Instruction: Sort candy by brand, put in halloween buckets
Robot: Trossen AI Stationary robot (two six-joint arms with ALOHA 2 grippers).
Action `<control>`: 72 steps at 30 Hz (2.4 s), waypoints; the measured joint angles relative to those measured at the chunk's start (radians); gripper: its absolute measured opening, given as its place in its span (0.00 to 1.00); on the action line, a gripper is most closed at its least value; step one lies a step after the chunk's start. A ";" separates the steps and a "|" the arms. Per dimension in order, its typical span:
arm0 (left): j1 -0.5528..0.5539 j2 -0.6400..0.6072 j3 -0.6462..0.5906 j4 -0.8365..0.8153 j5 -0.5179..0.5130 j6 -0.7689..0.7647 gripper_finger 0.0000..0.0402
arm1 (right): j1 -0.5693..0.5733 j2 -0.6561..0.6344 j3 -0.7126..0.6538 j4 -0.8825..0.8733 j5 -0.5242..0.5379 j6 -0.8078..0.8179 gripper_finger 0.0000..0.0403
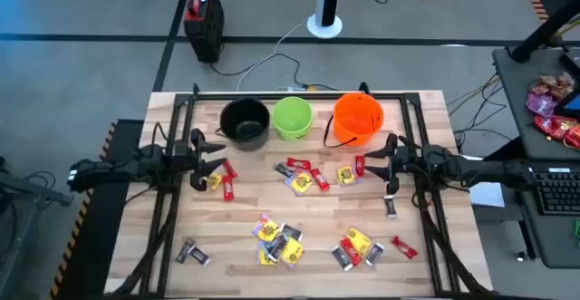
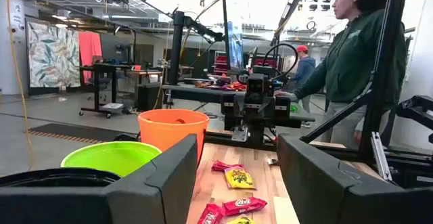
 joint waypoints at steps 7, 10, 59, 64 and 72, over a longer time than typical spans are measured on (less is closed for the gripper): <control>0.000 0.000 0.000 0.000 0.000 0.000 0.47 | 0.000 0.000 0.000 0.000 0.000 -0.001 0.48; 0.000 0.000 0.000 0.000 0.000 0.000 0.47 | 0.000 0.000 0.000 0.000 0.000 0.000 0.48; 0.000 0.000 0.000 0.000 0.000 0.000 0.47 | 0.000 0.000 0.000 0.000 0.000 0.001 0.48; 0.000 0.000 0.000 0.000 0.000 0.000 0.47 | 0.000 0.000 0.000 0.008 -0.024 0.174 0.48; 0.000 0.000 0.000 0.000 0.000 0.000 0.47 | 0.000 0.019 0.068 0.142 -0.075 0.381 0.48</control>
